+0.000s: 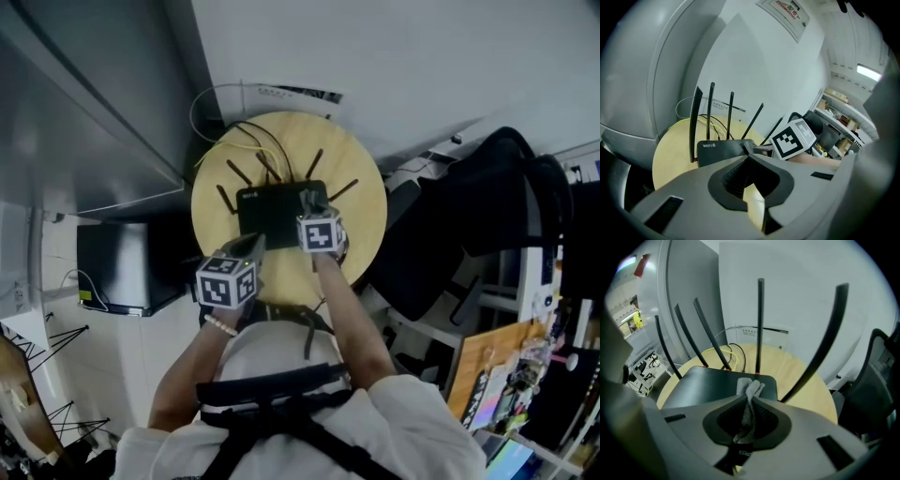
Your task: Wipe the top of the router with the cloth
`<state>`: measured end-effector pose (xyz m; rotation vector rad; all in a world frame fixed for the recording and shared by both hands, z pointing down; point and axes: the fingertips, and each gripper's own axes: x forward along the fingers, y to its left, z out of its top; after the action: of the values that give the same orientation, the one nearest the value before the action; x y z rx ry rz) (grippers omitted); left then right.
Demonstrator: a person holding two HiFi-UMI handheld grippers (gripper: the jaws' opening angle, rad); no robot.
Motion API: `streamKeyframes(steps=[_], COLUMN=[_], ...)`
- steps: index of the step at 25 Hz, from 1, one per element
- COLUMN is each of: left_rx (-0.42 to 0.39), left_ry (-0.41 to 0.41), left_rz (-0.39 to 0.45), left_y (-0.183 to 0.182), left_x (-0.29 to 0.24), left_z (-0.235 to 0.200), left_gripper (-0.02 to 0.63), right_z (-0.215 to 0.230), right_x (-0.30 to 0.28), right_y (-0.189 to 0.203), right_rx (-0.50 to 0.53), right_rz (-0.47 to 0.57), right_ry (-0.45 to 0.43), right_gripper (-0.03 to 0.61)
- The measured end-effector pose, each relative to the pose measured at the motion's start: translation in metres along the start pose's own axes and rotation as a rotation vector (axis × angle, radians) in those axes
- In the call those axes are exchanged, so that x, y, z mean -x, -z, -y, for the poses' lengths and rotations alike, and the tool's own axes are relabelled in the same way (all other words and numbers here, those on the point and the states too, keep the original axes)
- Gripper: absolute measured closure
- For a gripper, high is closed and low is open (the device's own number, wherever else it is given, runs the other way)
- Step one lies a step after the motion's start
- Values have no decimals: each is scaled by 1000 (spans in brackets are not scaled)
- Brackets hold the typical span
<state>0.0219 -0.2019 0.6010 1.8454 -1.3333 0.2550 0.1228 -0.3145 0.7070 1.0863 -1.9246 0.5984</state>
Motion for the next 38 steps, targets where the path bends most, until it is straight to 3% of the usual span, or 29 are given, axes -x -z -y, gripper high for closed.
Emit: streamKeyframes(steps=[9, 14, 18, 38], left_rx=[-17, -4, 4, 91], left_ry=[19, 3, -16, -136], left_rz=[-15, -5, -1, 42], left_y=[-1, -1, 2, 27], left_x=[-9, -5, 4, 75], left_z=[10, 2, -8, -57], left_gripper=[617, 617, 617, 617], right_z=[46, 50, 39, -144], right_x=[11, 21, 13, 9], right_y=[14, 12, 21, 15], right_rx=[-4, 51, 46, 184], right_rz=[-5, 27, 4, -17], right_ry=[62, 95, 68, -219], right_gripper=[537, 537, 537, 537])
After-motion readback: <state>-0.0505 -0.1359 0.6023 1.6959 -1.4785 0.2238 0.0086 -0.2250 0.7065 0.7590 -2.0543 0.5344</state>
